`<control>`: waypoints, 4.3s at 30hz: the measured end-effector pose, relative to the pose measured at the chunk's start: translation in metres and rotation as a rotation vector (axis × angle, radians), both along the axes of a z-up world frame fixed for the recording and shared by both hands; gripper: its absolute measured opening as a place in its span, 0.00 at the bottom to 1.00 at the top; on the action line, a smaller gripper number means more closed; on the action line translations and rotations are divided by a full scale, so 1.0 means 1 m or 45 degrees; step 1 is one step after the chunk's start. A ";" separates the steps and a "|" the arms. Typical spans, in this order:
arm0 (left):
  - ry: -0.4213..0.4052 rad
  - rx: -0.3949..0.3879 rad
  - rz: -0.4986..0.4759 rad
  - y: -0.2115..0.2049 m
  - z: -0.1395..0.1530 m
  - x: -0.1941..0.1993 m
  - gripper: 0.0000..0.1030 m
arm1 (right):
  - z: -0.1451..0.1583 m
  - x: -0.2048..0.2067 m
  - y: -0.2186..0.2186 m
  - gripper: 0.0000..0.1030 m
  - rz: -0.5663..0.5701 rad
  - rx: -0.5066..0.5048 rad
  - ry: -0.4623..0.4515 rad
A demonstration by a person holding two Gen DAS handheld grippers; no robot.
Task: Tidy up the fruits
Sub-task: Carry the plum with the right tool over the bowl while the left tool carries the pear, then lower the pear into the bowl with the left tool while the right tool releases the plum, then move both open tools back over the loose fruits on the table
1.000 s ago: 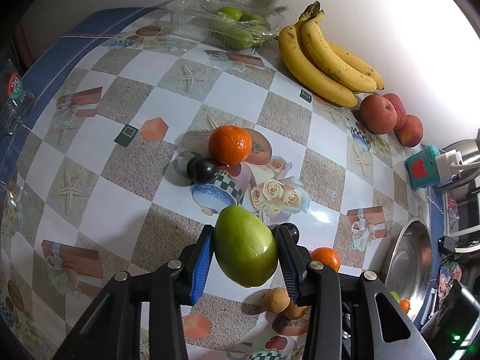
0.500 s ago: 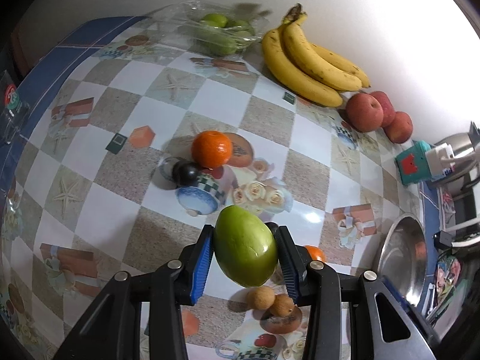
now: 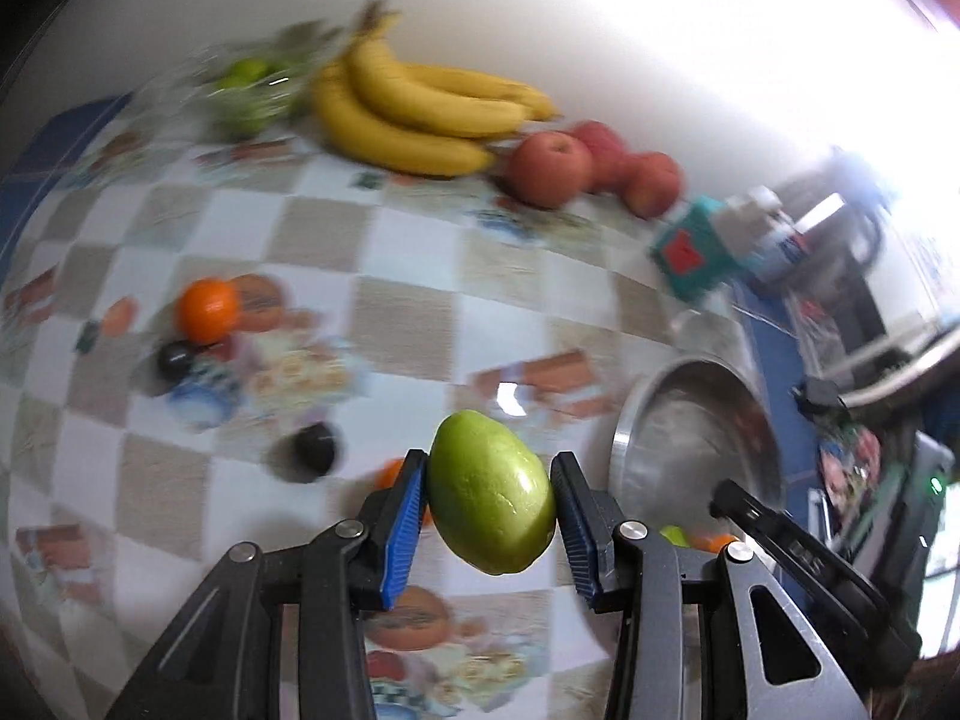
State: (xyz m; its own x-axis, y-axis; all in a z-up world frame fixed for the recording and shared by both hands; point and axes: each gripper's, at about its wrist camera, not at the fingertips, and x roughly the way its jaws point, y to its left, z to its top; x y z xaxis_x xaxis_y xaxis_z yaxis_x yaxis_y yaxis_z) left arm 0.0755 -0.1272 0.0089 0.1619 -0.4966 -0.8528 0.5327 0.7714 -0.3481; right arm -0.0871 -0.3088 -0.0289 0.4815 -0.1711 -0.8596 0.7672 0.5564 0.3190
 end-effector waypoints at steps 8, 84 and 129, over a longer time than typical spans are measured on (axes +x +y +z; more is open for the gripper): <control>-0.068 -0.100 -0.274 -0.058 -0.005 -0.048 0.43 | -0.012 -0.020 -0.019 0.24 -0.109 0.054 -0.006; -0.210 0.095 -0.305 -0.126 -0.031 -0.046 0.62 | -0.032 -0.027 -0.041 0.34 -0.153 0.040 0.006; -0.171 0.453 0.209 0.022 -0.032 0.056 1.00 | -0.014 -0.005 -0.014 0.95 -0.004 -0.155 0.112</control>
State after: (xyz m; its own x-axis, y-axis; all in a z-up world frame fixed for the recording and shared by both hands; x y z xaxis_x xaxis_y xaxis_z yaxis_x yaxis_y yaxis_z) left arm 0.1317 -0.1057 -0.0230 0.3356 -0.1328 -0.9326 0.4149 0.9097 0.0198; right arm -0.0921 -0.3226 -0.0432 0.4044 -0.2781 -0.8713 0.7911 0.5844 0.1806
